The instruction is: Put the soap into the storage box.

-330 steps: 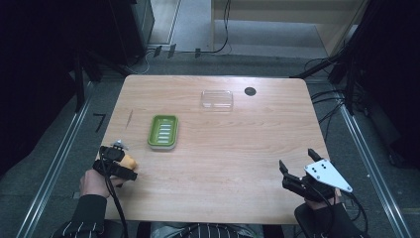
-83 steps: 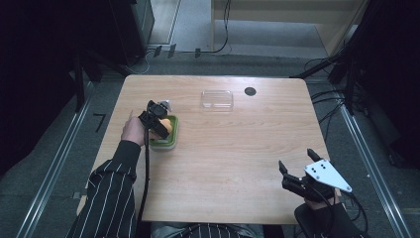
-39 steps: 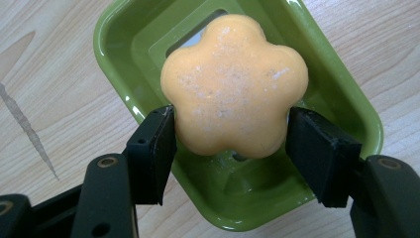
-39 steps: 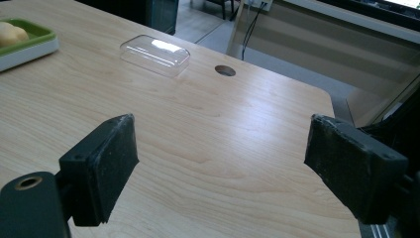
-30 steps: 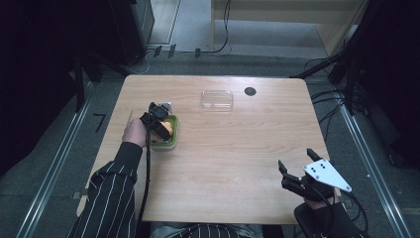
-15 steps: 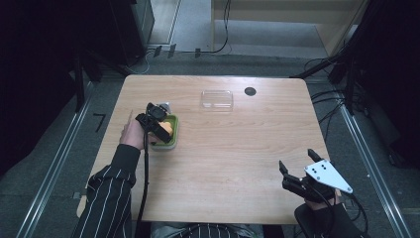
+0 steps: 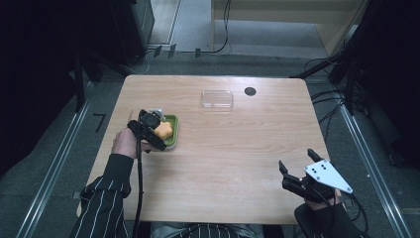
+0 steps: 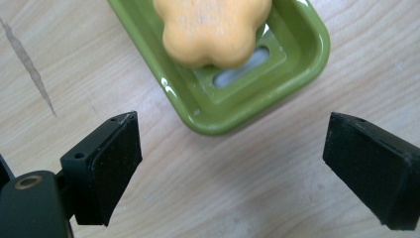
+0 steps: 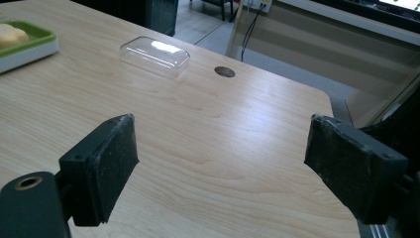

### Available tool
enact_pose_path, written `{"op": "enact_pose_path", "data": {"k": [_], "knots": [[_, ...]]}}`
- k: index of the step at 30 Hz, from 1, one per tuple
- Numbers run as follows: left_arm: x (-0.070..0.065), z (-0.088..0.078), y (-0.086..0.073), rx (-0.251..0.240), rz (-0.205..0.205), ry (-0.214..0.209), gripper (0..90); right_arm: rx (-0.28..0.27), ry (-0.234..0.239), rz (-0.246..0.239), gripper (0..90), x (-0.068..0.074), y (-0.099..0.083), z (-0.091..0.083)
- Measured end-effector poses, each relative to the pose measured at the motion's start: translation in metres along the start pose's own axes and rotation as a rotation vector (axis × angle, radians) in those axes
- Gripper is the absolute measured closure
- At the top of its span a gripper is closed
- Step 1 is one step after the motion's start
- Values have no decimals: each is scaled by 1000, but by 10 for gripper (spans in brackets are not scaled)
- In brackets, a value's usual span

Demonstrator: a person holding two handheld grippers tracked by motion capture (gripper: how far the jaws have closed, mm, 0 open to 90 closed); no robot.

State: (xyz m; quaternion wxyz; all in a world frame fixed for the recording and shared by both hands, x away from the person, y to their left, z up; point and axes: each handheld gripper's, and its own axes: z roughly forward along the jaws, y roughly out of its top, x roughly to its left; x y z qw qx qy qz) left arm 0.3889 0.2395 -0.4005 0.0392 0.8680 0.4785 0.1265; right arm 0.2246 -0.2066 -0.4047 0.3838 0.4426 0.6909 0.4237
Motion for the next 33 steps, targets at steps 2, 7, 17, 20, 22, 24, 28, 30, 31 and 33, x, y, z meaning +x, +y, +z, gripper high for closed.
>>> {"op": "enact_pose_path", "data": {"k": [2, 7, 17, 20, 22, 24, 28, 30, 31, 33], "knots": [[-1, -1, -4, -3, -3, 4, 81, 1, 0, 0, 134, 0, 0, 0], [-1, -3, -16, 0, -10, 8, 78, -1, 0, 1, 133, 0, 0, 0], [-4, -5, -43, 8, -36, -1, 75, -2, 1, -2, 134, 0, 0, 0], [-5, -4, -51, 16, -45, 9, 75, -2, 1, -2, 133, 0, 0, 0], [-4, -2, -57, 17, -57, 2, 75, -1, 1, -3, 134, 0, 0, 0], [-5, -1, -62, 22, -63, 9, 75, -1, 1, -3, 134, 0, 0, 0], [-10, 3, -73, 33, -68, 2, 75, -1, 1, -4, 133, 0, 0, 0], [-13, 5, -77, 40, -65, -6, 75, -1, 0, -3, 133, 0, 0, 0], [-13, 5, -77, 40, -65, -6, 75, -1, 0, -3, 133, 0, 0, 0], [-17, 5, -83, 44, -67, -8, 74, -1, 0, -3, 133, 0, 0, 0]]}}
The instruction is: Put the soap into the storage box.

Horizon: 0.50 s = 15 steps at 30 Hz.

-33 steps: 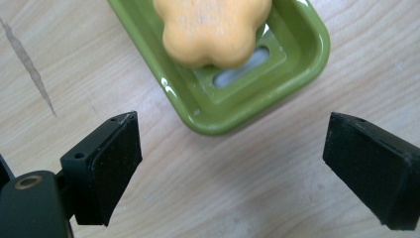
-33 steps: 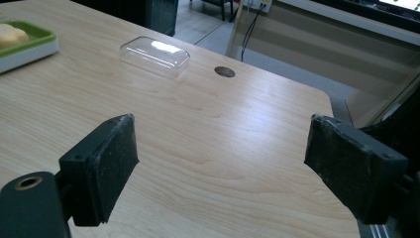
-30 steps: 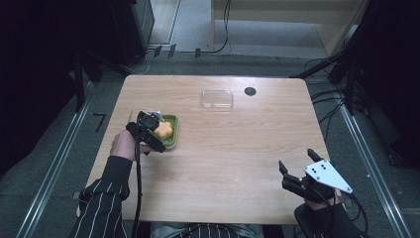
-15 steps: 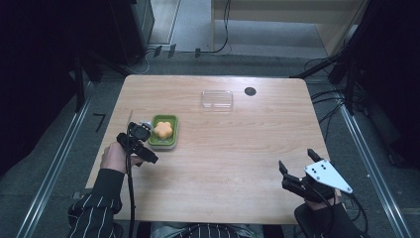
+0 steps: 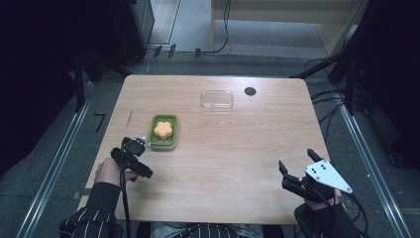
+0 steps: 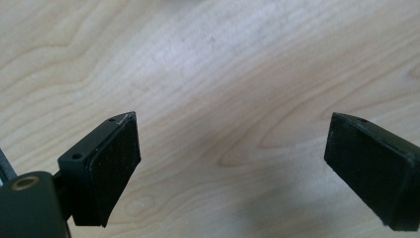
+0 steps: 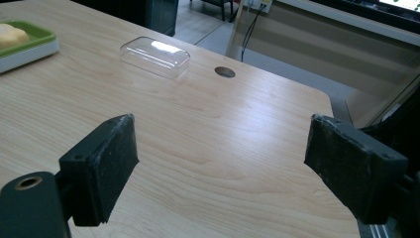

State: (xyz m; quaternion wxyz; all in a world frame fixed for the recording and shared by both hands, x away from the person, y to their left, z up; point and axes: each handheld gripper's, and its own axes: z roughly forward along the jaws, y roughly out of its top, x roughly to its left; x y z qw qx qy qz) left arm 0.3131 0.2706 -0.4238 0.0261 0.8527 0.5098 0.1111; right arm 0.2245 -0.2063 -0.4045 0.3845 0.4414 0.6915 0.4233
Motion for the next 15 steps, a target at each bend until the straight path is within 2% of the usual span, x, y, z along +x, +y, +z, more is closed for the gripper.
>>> {"op": "enact_pose_path", "data": {"k": [9, 14, 15], "knots": [[-4, 3, -16, 24, 6, -5, 69, 0, 1, -1, 133, 0, 0, 0], [-1, 5, -28, 22, -20, -10, 60, -3, 1, 1, 133, 0, 0, 0], [1, 6, -31, 34, -26, -17, 57, -2, -1, 4, 133, 0, 0, 0]]}}
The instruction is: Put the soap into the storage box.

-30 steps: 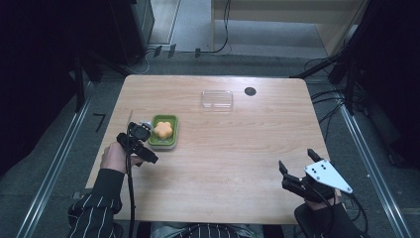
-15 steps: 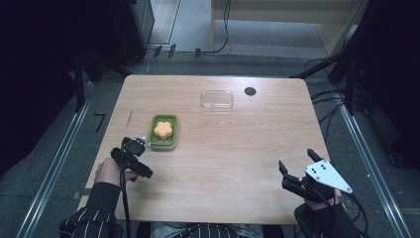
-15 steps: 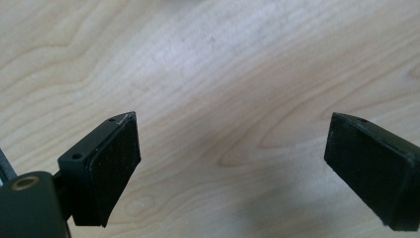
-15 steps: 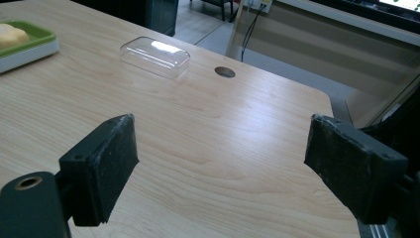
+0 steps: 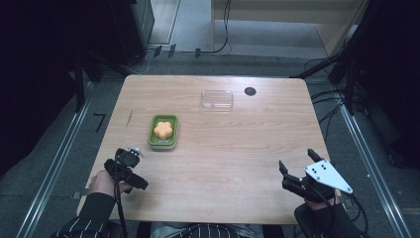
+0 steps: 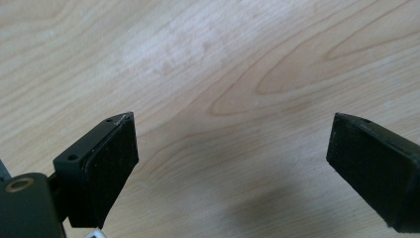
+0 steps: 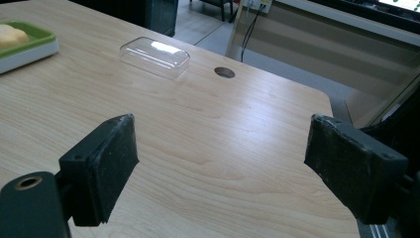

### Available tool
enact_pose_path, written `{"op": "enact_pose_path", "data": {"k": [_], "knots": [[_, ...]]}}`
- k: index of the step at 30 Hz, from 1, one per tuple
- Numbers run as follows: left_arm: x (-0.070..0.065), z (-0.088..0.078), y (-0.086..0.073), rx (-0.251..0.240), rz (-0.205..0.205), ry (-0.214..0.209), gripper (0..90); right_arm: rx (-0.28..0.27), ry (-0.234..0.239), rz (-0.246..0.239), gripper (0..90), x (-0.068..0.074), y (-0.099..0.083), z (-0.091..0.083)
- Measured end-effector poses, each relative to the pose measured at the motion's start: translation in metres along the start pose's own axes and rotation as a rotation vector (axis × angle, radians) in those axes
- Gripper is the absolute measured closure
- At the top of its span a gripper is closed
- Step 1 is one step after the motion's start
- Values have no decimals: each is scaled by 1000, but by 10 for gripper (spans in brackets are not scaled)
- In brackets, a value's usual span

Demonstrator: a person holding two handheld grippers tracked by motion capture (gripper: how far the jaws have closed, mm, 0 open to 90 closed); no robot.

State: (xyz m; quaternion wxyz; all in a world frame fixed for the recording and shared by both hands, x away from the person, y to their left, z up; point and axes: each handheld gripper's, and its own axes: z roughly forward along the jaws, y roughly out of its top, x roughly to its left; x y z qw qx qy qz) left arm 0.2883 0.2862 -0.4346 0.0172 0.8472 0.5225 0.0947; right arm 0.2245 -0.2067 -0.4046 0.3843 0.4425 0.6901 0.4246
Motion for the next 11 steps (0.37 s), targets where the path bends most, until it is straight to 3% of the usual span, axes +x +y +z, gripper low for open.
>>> {"op": "enact_pose_path", "data": {"k": [11], "knots": [[-1, 5, 2, 11, 12, -3, 47, 1, 1, -2, 134, -1, -1, 0]]}}
